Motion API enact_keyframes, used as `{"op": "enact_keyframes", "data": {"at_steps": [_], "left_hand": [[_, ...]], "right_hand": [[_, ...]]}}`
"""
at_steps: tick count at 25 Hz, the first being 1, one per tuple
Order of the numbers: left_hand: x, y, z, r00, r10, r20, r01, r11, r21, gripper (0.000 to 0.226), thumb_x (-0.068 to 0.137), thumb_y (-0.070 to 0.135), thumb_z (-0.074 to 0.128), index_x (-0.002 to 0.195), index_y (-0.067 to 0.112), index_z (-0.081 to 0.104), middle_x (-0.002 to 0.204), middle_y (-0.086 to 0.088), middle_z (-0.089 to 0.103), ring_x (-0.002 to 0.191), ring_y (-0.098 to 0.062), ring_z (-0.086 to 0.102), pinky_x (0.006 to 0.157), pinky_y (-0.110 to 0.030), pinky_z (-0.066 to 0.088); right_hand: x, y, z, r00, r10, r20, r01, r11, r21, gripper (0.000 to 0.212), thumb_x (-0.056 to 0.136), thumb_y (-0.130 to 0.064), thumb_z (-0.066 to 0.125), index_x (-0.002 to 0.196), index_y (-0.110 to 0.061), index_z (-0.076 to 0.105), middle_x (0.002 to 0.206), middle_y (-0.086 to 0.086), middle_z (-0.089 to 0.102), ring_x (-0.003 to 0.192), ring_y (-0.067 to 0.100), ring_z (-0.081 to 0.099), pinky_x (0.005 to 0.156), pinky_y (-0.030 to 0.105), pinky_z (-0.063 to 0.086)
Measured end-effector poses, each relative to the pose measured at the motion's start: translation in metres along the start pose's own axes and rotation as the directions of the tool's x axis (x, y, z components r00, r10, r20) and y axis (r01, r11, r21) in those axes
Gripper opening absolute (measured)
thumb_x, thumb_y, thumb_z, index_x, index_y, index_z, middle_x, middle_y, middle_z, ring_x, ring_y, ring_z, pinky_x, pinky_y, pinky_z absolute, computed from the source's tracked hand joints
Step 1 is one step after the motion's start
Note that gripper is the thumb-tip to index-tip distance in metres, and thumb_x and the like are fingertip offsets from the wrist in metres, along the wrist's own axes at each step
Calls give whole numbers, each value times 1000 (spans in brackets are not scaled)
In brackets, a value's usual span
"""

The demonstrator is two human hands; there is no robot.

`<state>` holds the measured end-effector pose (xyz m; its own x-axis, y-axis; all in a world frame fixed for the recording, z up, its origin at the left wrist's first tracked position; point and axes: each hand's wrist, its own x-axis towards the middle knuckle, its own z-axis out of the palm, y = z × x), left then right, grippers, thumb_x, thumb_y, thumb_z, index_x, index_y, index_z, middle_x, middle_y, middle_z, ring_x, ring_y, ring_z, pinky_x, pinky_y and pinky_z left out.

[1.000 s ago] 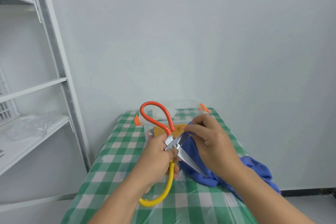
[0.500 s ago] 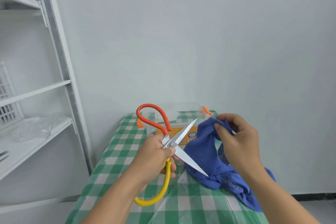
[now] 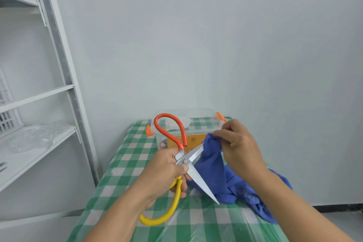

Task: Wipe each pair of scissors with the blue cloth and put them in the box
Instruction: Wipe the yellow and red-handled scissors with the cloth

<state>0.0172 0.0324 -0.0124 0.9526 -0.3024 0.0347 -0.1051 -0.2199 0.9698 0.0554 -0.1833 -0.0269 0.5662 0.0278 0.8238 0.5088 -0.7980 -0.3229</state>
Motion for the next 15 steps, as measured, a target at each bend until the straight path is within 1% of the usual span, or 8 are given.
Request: {"op": "enact_keyframes", "data": {"at_steps": [2,4,7,9,10,11,13,15], "left_hand": [[-3,-1,-2,1000,-4,-16,4,1000,-30,14,98,-3,52,106,1,64,76,-16,67,55,-24,60,60,-44,58],[-2,0,-5,999,-1,-46,-2,998,-64,16,99,-2,52,110,2,64,76,-17,68,56,-23,60,62,-46,60],[1,4,-8,996,14,-92,-25,993,-116,15,99,-2,53,109,2,64,79,-17,69,59,-25,62,64,-49,61],[3,6,-8,992,11,-128,-34,984,-174,14,98,-3,53,106,0,64,84,-20,71,60,-24,63,65,-49,61],[3,7,-7,990,6,-141,-36,976,-215,13,98,-3,53,105,-1,64,86,-21,72,61,-23,63,65,-48,61],[4,8,-5,989,1,-151,-41,964,-261,12,98,-3,53,104,-2,63,87,-22,72,62,-23,64,65,-47,61],[7,10,-1,984,-14,-179,-52,933,-357,11,99,-2,53,105,-3,62,88,-21,73,66,-23,68,64,-43,61],[11,12,2,976,-30,-214,-71,891,-449,9,100,-1,52,106,-3,59,86,-19,74,70,-24,72,63,-42,61]], "right_hand": [[8,9,-10,965,249,78,-251,968,12,22,92,0,60,92,-14,78,90,-2,54,82,24,56,67,27,42],[6,15,-15,903,402,150,-404,915,-19,25,92,-2,56,91,-19,75,94,-5,54,88,22,57,73,31,42],[-3,12,-18,825,430,366,-434,898,-75,31,84,-3,56,88,-29,72,95,-13,61,94,17,60,79,34,49],[-8,8,-15,741,409,532,-462,886,-37,37,81,-4,55,97,-33,72,98,-20,67,98,10,61,81,26,49],[-9,5,-14,722,404,561,-486,874,-3,39,82,-4,56,103,-32,73,101,-22,68,102,6,61,81,21,47],[-9,4,-13,737,398,546,-501,864,47,40,83,-4,57,107,-31,74,106,-23,68,105,4,60,83,18,45],[-9,2,-11,808,383,448,-493,856,156,38,84,-2,60,102,-32,74,115,-19,66,112,4,57,90,21,44],[-8,-1,-11,844,360,399,-454,874,172,36,86,-5,64,97,-39,68,126,-17,59,118,3,51,96,22,37]]}}
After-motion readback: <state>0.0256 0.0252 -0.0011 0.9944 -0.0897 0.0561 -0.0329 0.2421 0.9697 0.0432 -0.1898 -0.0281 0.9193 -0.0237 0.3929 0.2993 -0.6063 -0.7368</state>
